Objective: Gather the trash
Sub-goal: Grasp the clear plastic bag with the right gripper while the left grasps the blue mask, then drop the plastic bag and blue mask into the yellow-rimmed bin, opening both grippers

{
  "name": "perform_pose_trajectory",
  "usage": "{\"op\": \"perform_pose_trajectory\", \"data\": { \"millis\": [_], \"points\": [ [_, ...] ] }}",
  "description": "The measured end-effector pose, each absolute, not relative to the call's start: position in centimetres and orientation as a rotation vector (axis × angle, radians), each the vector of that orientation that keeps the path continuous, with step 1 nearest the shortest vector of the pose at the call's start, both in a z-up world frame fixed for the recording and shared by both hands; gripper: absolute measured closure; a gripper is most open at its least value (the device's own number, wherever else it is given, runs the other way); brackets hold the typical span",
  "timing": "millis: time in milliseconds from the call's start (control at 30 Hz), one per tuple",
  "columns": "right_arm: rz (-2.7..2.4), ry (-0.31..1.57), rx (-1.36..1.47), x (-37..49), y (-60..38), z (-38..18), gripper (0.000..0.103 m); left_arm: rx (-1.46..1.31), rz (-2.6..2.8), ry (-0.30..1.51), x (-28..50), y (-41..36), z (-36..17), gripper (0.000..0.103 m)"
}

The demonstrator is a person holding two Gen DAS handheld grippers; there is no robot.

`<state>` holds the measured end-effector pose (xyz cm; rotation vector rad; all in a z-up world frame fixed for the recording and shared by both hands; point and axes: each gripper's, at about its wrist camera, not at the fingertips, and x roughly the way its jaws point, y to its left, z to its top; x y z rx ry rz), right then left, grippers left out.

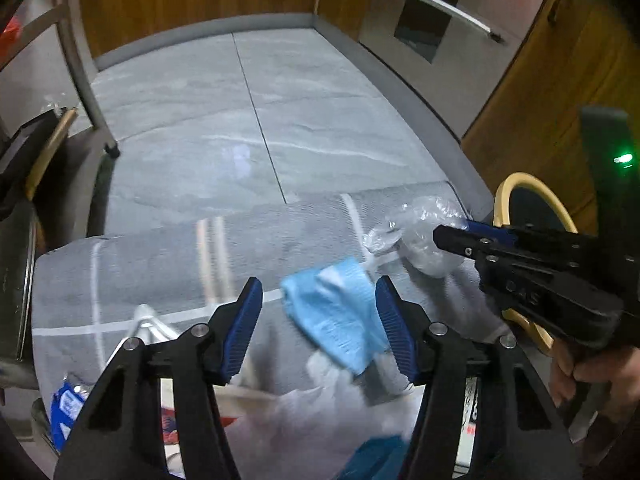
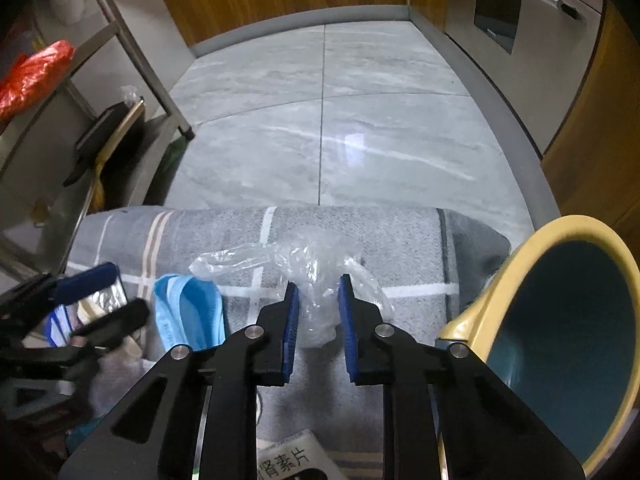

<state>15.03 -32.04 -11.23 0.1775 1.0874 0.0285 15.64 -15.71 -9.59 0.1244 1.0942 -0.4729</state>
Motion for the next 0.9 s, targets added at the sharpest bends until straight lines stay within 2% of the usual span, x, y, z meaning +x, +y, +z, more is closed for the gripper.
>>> {"op": "perform_pose_trajectory", "data": {
  "millis": [67,100,133,200,233,267,333,433,700,900],
  "points": [
    [0.027,1.076,0.184,14.9,-32.4,-10.8,0.082,0.160,-0.470,1.109,15.9,-16.9,-10.2,0.045],
    [0.023,1.071,0.183,14.8,-32.5,-10.6,0.082,0.180,-0.466,1.123,15.9,-17.4,-10.5,0.048],
    [0.018,1.062,0.185,14.8,-32.8,-10.4,0.082,0.190,-0.467,1.142,15.9,-17.7,-10.9,0.056],
    [0.010,1.051,0.195,14.7,-33.2,-10.0,0.082,0.214,-0.451,1.157,16.0,-18.1,-11.3,0.059],
    [0.006,1.047,0.204,14.6,-33.5,-9.9,0.082,0.226,-0.443,1.154,16.0,-18.1,-11.4,0.063],
    [0.005,1.046,0.211,14.5,-33.6,-9.8,0.082,0.235,-0.438,1.152,15.9,-18.2,-11.5,0.072],
    [0.006,1.044,0.214,14.4,-33.8,-9.7,0.082,0.254,-0.423,1.146,15.9,-18.0,-11.5,0.083],
    [0.007,1.041,0.221,14.2,-34.0,-9.5,0.082,0.274,-0.402,1.129,15.7,-17.6,-11.3,0.094],
    [0.004,0.985,0.203,12.5,-34.2,-6.2,0.082,0.339,-0.369,1.018,13.6,-17.4,-8.0,0.096],
    [-0.020,0.925,0.199,9.0,-35.6,-2.3,0.082,0.379,-0.395,0.891,11.0,-17.9,-2.6,0.097]
  ]
}}
